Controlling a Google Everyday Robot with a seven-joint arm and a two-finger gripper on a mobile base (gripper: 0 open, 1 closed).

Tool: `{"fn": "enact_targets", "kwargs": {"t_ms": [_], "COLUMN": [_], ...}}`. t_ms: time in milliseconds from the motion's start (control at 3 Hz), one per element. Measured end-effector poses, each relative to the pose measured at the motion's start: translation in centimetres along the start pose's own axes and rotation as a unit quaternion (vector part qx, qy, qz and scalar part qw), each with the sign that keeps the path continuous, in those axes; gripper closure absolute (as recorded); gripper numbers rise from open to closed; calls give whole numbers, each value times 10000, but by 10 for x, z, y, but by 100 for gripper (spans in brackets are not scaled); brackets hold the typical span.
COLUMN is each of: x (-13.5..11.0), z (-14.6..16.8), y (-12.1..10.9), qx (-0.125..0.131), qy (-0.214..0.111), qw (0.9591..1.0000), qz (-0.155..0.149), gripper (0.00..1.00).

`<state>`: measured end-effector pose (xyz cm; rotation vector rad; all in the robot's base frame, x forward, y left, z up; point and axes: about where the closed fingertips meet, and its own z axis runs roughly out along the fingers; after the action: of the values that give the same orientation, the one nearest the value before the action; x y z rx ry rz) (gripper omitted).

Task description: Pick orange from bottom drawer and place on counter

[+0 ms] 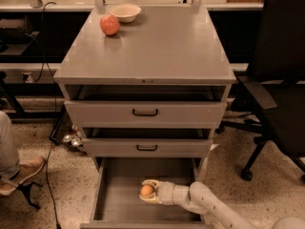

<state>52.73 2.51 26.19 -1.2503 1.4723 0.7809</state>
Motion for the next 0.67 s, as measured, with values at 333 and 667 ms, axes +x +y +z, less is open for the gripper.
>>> {"fn": "enact_targets", "kwargs": {"t_ms": [333,667], "x": [-6,-33], "z": [1,-30], "y": [-1,-18], "qx": [-7,174], "qy": [-177,-777], "qw": [9998,9967], "qz": [-11,-138], "gripper": [100,100]}}
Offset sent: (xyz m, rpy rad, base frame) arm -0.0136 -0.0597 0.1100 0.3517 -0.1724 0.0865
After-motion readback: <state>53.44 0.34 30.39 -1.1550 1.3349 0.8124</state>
